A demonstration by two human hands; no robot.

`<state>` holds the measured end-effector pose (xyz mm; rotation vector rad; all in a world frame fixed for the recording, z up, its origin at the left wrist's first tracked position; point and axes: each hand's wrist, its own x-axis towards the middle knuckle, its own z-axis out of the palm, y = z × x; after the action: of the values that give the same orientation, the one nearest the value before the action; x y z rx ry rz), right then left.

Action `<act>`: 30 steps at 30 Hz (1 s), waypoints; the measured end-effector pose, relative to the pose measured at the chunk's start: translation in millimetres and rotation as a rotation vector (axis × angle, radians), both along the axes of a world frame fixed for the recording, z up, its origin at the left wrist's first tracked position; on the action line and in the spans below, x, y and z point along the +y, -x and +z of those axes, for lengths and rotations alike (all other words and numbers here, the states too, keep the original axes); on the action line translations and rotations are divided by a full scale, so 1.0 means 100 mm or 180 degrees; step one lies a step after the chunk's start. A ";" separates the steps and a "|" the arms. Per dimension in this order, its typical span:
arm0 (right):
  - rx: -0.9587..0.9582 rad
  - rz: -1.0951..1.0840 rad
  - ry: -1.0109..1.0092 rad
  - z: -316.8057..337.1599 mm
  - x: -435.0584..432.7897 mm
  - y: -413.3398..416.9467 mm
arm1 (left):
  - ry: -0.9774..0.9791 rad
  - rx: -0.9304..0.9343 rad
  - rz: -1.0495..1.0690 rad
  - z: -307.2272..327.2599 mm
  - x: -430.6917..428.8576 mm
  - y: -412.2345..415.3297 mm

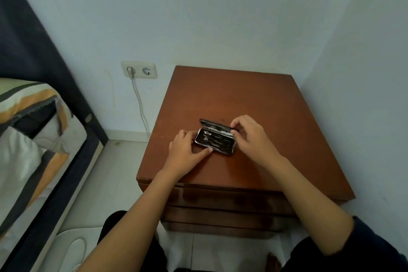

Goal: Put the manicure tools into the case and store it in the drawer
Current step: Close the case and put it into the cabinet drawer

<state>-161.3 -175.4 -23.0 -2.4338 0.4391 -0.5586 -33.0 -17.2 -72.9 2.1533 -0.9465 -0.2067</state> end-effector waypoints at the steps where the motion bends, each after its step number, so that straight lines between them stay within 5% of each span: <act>1: 0.0099 0.0134 0.0074 -0.03 0.02 0.04 | 0.0022 0.0002 0.0021 0.01 0.01 0.01; 5: 0.0568 0.0339 0.0279 -0.18 0.10 0.14 | -0.0018 0.0027 -0.0116 0.04 0.03 0.09; 12: 0.0122 -0.0666 -0.0015 -0.34 0.12 0.07 | 0.0177 0.0059 0.0335 0.06 -0.10 0.15; 20: -0.0178 -0.0788 -0.0144 -0.44 0.11 0.00 | 0.0607 0.0122 0.0490 -0.09 -0.13 0.17; 30: -0.0122 -0.0780 -0.0160 -0.41 0.18 0.03 | 0.0355 0.0054 0.0452 0.00 -0.12 0.17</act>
<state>-164.2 -157.9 -63.8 -2.3323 0.7327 -0.6872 -50.2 -29.3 -72.8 2.1021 -0.7736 -0.1000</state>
